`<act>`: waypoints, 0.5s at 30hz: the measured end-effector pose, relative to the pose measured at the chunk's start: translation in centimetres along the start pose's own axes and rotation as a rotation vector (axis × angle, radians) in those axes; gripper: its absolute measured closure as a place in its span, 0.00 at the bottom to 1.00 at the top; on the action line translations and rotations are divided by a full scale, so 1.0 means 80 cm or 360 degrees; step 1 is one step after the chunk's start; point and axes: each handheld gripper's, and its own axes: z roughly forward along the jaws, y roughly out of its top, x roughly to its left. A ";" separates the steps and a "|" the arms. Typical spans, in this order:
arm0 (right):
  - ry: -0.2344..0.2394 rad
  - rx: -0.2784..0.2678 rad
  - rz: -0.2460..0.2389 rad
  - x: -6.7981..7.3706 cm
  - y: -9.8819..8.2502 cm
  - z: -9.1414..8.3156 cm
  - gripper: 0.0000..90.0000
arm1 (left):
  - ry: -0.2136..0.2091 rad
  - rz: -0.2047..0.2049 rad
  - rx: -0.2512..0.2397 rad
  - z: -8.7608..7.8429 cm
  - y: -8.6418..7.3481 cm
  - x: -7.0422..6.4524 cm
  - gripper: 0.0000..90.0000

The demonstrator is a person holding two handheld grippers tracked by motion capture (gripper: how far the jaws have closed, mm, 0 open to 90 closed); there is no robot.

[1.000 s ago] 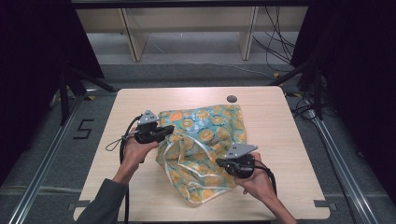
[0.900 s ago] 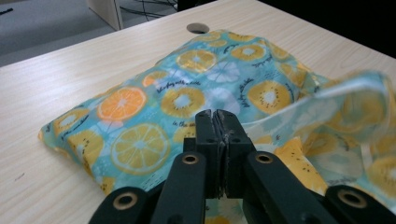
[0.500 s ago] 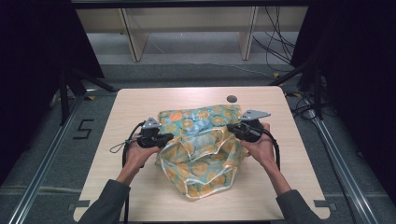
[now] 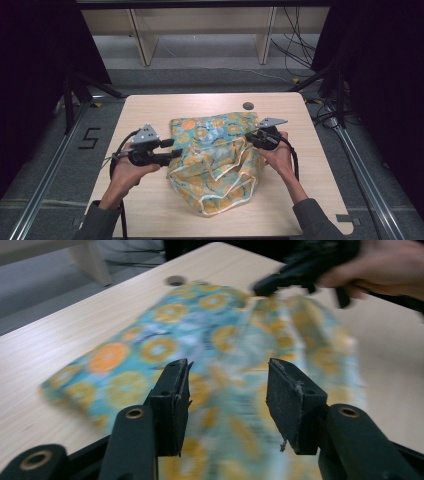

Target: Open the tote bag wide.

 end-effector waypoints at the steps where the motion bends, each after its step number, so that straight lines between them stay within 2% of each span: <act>1: 0.0006 0.0008 -0.0005 0.000 0.001 0.000 1.00 | -0.0046 0.0030 0.0004 0.004 0.000 -0.011 0.59; 2: 0.0009 0.0012 -0.0004 0.001 0.001 0.000 1.00 | -0.0086 0.0041 0.0009 0.009 -0.001 -0.022 0.60; 3: 0.0009 0.0012 -0.0004 0.001 0.001 0.000 1.00 | -0.0086 0.0041 0.0009 0.009 -0.001 -0.022 0.63; 4: 0.0013 0.0011 -0.0003 0.001 0.001 0.000 1.00 | -0.0181 0.0058 0.0069 0.026 -0.005 -0.040 0.64; 5: 0.0013 0.0011 -0.0003 0.001 0.001 0.000 1.00 | -0.0181 0.0058 0.0069 0.026 -0.005 -0.040 0.65; 6: 0.0019 -0.0014 0.0023 0.003 0.001 0.000 1.00 | -0.0193 0.0100 0.0189 0.044 -0.012 -0.052 0.65; 7: 0.0019 -0.0014 0.0023 0.003 0.001 0.000 1.00 | -0.0193 0.0100 0.0189 0.044 -0.012 -0.052 0.64; 8: 0.0028 -0.0002 0.0034 0.004 0.002 -0.001 1.00 | -0.0134 0.0142 0.0300 0.059 -0.019 -0.048 0.63; 9: 0.0022 -0.0016 0.0012 0.002 0.001 0.000 1.00 | -0.0134 0.0142 0.0300 0.059 -0.019 -0.048 0.62; 10: 0.0025 0.0005 -0.0021 0.000 0.002 -0.003 1.00 | -0.0064 0.0120 0.0359 0.070 -0.029 -0.038 0.60; 11: 0.0025 0.0005 -0.0021 0.000 0.002 -0.003 1.00 | -0.0064 0.0120 0.0359 0.070 -0.029 -0.038 0.60; 12: 0.0040 0.0012 0.0016 0.001 0.002 -0.003 1.00 | 0.0015 0.0136 0.0412 0.080 -0.039 -0.027 0.58; 13: 0.0040 0.0012 0.0016 0.001 0.002 -0.003 1.00 | 0.0015 0.0136 0.0412 0.080 -0.039 -0.027 0.56; 14: 0.0051 0.0024 0.0032 0.000 0.001 -0.002 1.00 | 0.0046 0.0127 0.0432 0.089 -0.048 -0.017 0.56; 15: 0.0050 0.0027 0.0036 0.000 0.001 -0.001 1.00 | 0.0046 0.0127 0.0432 0.089 -0.048 -0.017 0.55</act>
